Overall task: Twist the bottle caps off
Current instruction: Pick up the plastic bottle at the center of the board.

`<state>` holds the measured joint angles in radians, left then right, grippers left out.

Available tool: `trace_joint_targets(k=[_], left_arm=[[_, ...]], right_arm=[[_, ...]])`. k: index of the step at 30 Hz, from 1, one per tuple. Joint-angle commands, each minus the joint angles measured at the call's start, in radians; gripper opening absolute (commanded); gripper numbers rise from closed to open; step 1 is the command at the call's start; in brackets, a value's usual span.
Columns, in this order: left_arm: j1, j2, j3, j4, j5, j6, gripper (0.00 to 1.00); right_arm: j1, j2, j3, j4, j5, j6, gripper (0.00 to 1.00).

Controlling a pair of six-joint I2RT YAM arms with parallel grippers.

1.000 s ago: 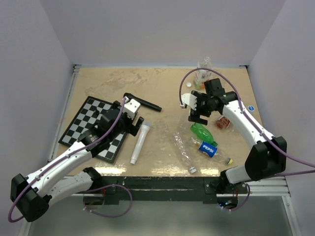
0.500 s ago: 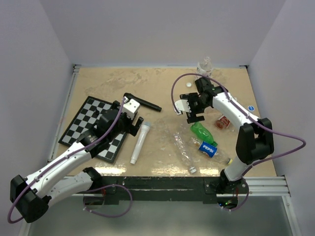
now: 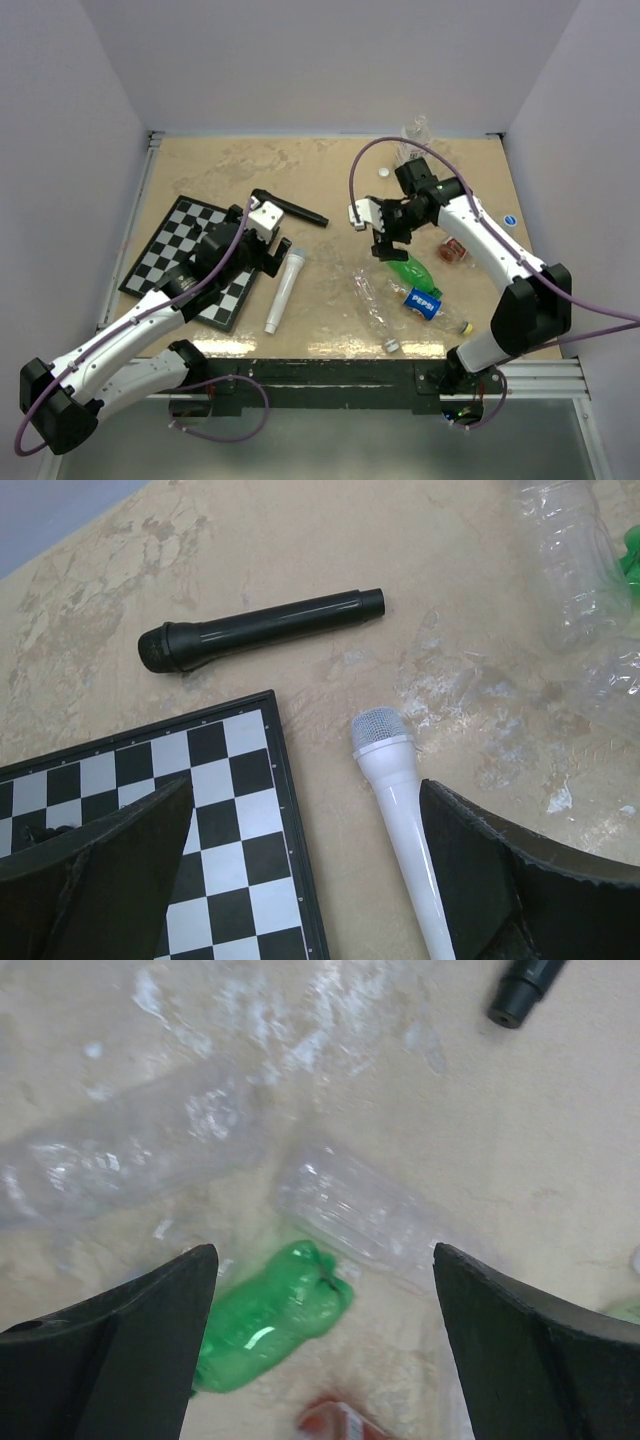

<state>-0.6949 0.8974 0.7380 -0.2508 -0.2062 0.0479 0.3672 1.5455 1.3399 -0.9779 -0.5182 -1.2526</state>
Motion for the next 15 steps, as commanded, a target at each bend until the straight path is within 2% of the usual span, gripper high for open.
trace_joint_targets(k=[1,3,6,15], left_arm=[[0.006,-0.017,-0.003,0.036,0.010,0.023,1.00],[0.005,-0.014,-0.005,0.036,0.008,0.023,1.00],[0.005,-0.014,-0.003,0.036,0.002,0.021,1.00],[0.008,-0.011,-0.006,0.038,0.004,0.023,1.00]], right_arm=[[0.108,-0.077,-0.080,-0.010,0.041,0.278,0.92],[0.171,-0.084,-0.116,0.025,0.111,0.364,0.93],[0.196,-0.047,-0.125,0.028,0.142,0.456,0.94],[0.231,0.008,-0.189,0.005,0.182,0.499,0.94]])
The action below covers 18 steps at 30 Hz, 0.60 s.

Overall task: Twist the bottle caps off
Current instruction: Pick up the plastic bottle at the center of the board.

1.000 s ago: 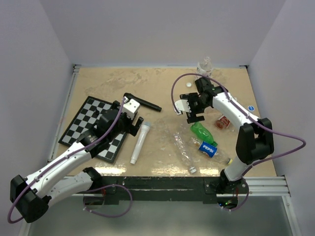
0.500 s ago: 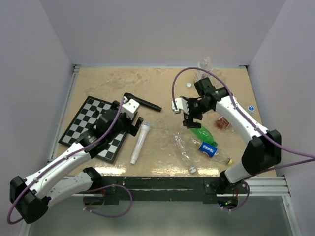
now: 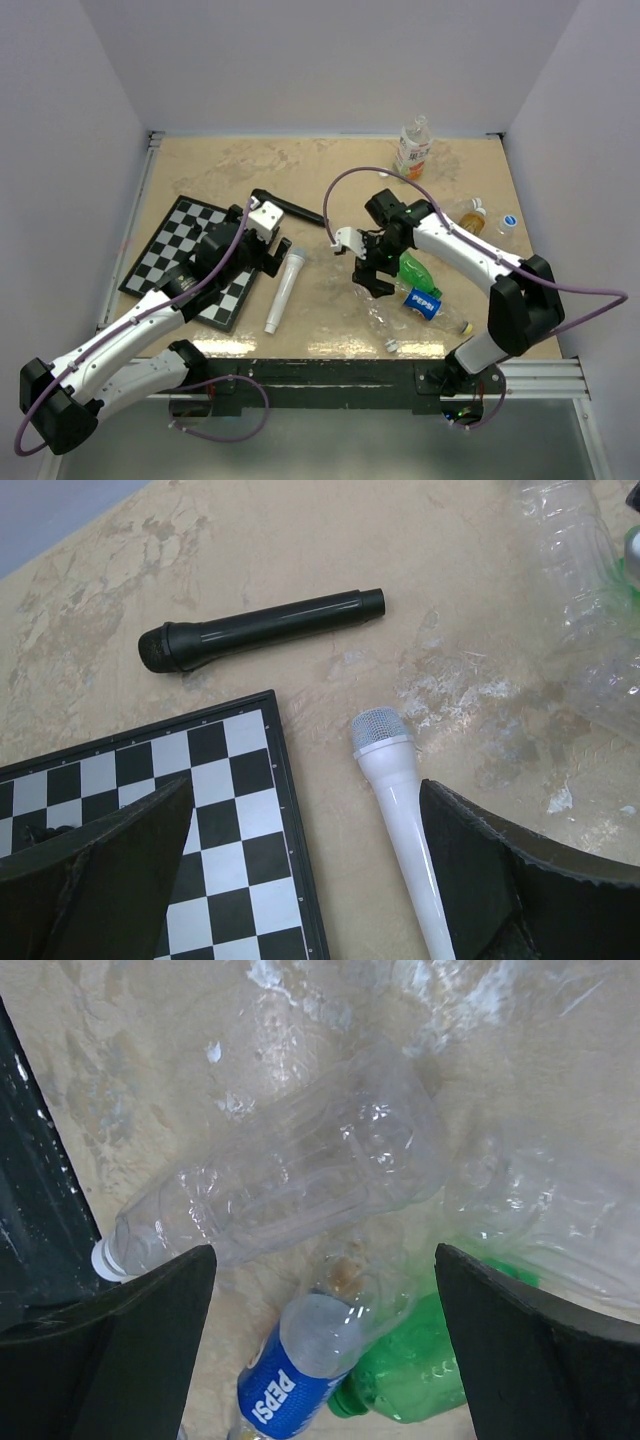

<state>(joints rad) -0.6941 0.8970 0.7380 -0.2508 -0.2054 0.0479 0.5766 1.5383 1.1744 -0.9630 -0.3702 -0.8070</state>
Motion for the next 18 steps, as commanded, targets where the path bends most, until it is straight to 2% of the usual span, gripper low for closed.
trace_joint_targets(k=[1,12,16,17,18], left_arm=[[0.005,-0.010,-0.006,0.038,0.003,0.021,1.00],[0.008,-0.012,-0.005,0.038,-0.009,0.023,1.00],[0.011,-0.036,-0.008,0.039,-0.100,0.009,1.00],[0.013,-0.049,-0.009,0.039,-0.141,0.004,1.00],[0.016,-0.061,-0.012,0.041,-0.187,0.000,1.00]], right_arm=[[0.022,0.023,-0.024,-0.011,0.031,0.055,0.94],[0.130,0.109,-0.002,0.007,-0.009,0.071,0.93],[0.183,0.138,0.016,0.030,0.004,0.089,0.94],[0.196,0.144,0.021,0.035,0.007,0.094,0.98],[0.212,0.151,0.025,0.040,0.010,0.098,0.98]])
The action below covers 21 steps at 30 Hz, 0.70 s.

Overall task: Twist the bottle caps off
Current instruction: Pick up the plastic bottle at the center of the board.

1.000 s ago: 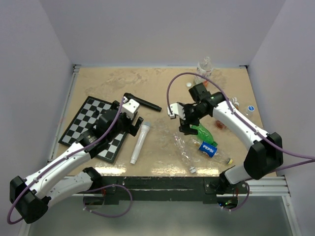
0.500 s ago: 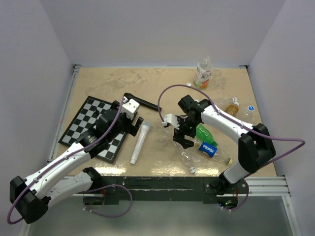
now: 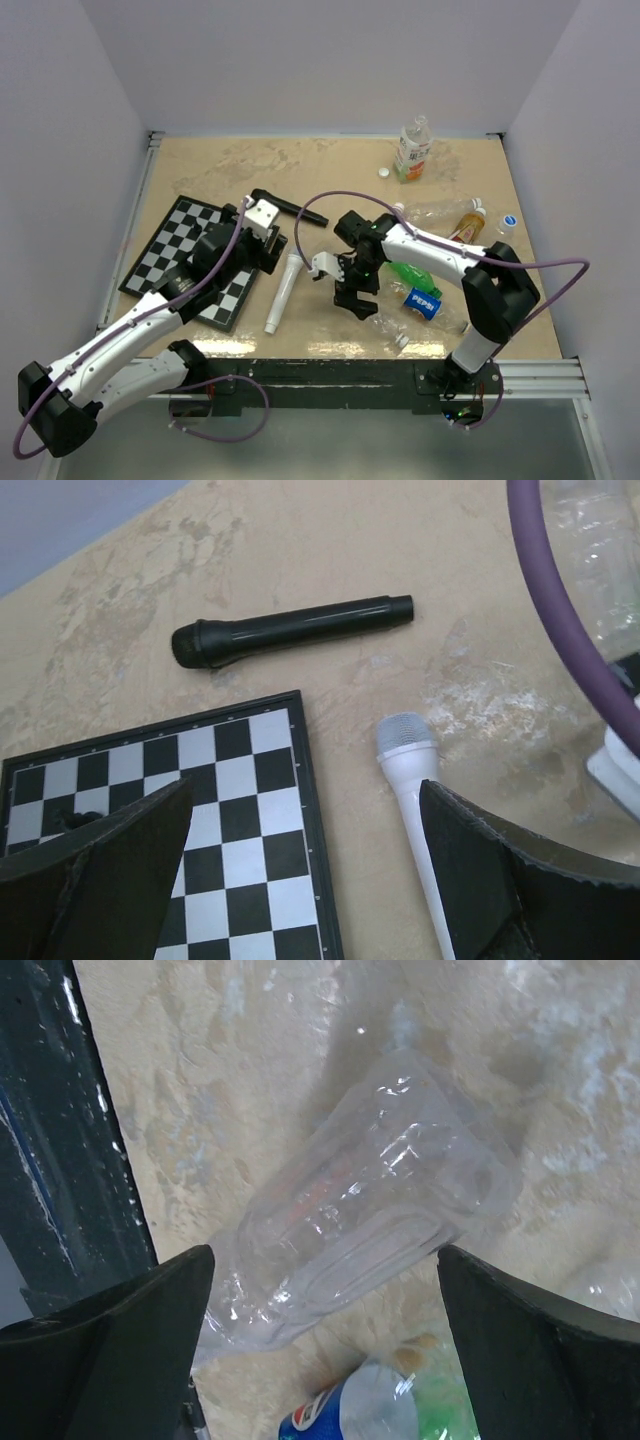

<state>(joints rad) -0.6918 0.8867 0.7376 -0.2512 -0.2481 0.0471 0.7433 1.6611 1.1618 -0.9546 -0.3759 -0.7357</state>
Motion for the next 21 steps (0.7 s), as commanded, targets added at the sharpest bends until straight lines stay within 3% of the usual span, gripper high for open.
trace_joint_targets(k=[1,9,21], left_arm=[[0.014,-0.061,-0.014,0.044,-0.178,-0.003,1.00],[0.028,-0.182,-0.050,0.099,-0.332,-0.004,1.00],[0.029,-0.195,-0.058,0.109,-0.273,0.005,1.00]], right_arm=[[0.059,0.032,0.039,0.036,0.022,0.032,0.98],[0.174,0.031,-0.043,0.106,0.163,0.070,0.98],[0.188,0.009,-0.149,0.131,0.218,0.062,0.98]])
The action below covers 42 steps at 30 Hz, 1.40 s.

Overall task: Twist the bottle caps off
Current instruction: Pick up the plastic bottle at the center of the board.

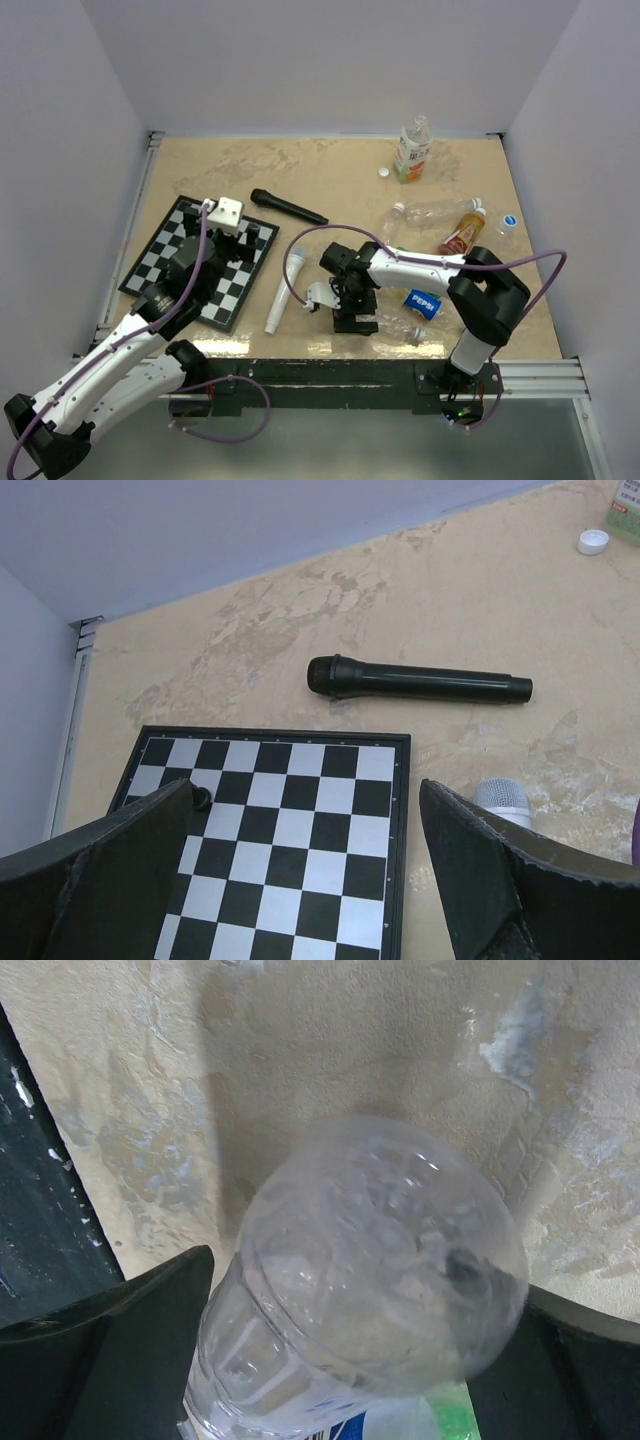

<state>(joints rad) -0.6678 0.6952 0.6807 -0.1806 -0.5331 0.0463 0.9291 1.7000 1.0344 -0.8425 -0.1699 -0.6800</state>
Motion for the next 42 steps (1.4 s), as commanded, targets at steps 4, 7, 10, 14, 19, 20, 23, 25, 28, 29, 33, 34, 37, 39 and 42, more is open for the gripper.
trace_joint_targets(k=[4,7,10,14,19,20,23,25,28,29,33,34,37,39,42], left_arm=[[0.007,-0.011,-0.003,0.041,0.024,0.009,1.00],[0.007,-0.019,-0.004,0.044,0.028,0.010,1.00],[0.005,-0.028,-0.007,0.049,0.033,0.015,1.00],[0.007,-0.034,-0.010,0.050,0.035,0.017,1.00],[0.007,-0.036,-0.012,0.053,0.039,0.020,1.00],[0.007,-0.036,-0.012,0.053,0.041,0.021,1.00],[0.005,-0.039,-0.013,0.055,0.041,0.023,1.00],[0.005,-0.040,-0.013,0.055,0.047,0.026,1.00],[0.007,-0.039,-0.012,0.055,0.058,0.027,1.00],[0.007,-0.037,-0.013,0.056,0.061,0.026,1.00],[0.007,-0.036,-0.013,0.055,0.068,0.029,1.00],[0.007,-0.036,-0.013,0.056,0.071,0.029,1.00],[0.007,-0.033,-0.015,0.056,0.082,0.029,1.00],[0.007,-0.033,-0.013,0.058,0.107,0.030,1.00],[0.007,-0.031,-0.017,0.062,0.157,0.033,1.00]], right_arm=[[0.005,-0.037,-0.004,0.007,-0.052,-0.013,0.71],[0.013,-0.017,0.048,-0.018,-0.109,-0.032,0.45],[0.025,0.001,0.111,-0.023,-0.146,-0.052,0.32],[0.060,0.055,0.220,-0.040,-0.178,-0.072,0.31],[0.120,0.151,0.286,0.006,-0.056,-0.056,0.38],[0.123,0.164,0.288,0.014,-0.033,-0.053,0.44],[0.126,0.164,0.265,0.043,0.010,-0.052,0.60],[0.126,0.132,0.225,0.057,0.017,-0.053,0.70],[0.125,0.064,0.164,0.068,0.021,-0.050,0.81],[0.125,0.043,0.142,0.072,0.026,-0.047,0.84],[0.094,-0.040,0.067,0.095,0.033,-0.044,0.90],[0.079,-0.048,0.056,0.097,0.030,-0.049,0.90],[0.016,-0.072,0.024,0.103,0.001,-0.073,0.92],[-0.012,-0.092,-0.011,0.123,-0.025,-0.107,0.92],[-0.016,-0.122,-0.075,0.177,-0.037,-0.150,0.91]])
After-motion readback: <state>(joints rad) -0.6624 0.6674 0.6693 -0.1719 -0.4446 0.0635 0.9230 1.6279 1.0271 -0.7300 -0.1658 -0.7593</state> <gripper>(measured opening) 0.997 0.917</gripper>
